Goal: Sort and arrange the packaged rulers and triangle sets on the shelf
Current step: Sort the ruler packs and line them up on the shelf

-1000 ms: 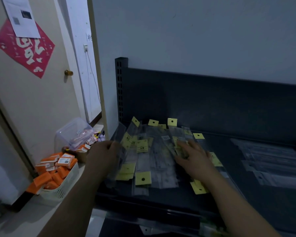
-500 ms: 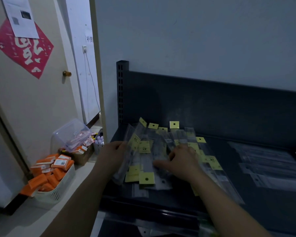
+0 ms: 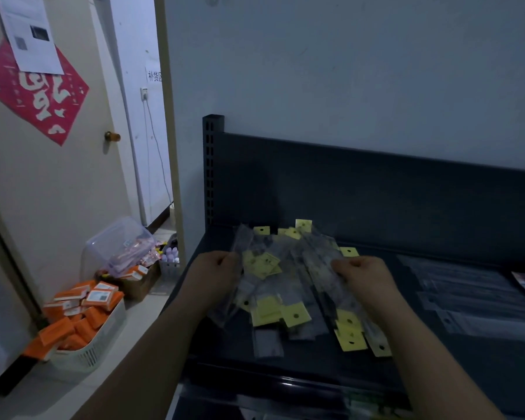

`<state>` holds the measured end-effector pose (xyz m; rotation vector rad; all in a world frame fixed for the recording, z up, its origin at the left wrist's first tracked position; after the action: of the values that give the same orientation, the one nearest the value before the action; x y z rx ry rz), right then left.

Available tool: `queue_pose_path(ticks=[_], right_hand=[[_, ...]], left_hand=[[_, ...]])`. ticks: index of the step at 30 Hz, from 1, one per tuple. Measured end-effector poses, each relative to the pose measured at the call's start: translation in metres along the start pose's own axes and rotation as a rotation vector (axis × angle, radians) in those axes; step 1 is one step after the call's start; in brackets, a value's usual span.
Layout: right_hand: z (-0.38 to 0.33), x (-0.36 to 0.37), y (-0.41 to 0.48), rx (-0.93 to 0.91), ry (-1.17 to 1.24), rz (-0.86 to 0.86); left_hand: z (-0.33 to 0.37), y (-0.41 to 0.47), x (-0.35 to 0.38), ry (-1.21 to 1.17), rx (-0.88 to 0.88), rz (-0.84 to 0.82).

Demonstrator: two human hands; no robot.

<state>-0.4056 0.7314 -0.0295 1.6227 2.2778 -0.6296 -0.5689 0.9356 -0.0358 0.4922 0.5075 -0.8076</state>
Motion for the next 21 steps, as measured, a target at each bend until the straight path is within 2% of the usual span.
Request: queue_pose_path(ticks=[4, 7, 11, 13, 16, 18, 21], right_hand=[[0.005, -0.007, -0.001, -0.042, 0.067, 0.046], [0.006, -0.013, -0.003, -0.064, 0.22, 0.074], [0.003, -0.019, -0.005, -0.063, 0.36, 0.082], [-0.002, -0.017, -0.01, -0.063, 0.373, -0.004], [-0.015, 0.004, -0.023, -0.087, 0.406, -0.299], [-0.021, 0.018, -0.031, -0.09, 0.394, -0.428], [-0.025, 0.021, -0.034, -0.095, 0.332, -0.497]], left_hand=[[-0.005, 0.006, -0.008, -0.01, -0.017, 0.058], [-0.006, 0.002, -0.011, -0.098, -0.046, 0.082], [0.002, -0.005, -0.009, -0.507, -0.137, 0.116], [0.008, -0.006, -0.006, -0.729, -0.199, 0.096], [0.018, -0.007, 0.004, -0.942, -0.213, 0.033], [0.024, -0.01, 0.01, -0.967, -0.197, -0.02], [0.028, -0.011, 0.008, -0.961, -0.173, -0.051]])
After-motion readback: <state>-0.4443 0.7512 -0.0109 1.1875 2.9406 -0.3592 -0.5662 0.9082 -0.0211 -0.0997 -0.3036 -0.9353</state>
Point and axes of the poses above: each hand's wrist, its own y-axis towards the middle knuckle, its own x-axis out of the palm, z = x × y, the point moved 3 cm from there along y, towards the middle knuckle, and after that the axes turned 10 degrees about x, right-handed, at the moved point
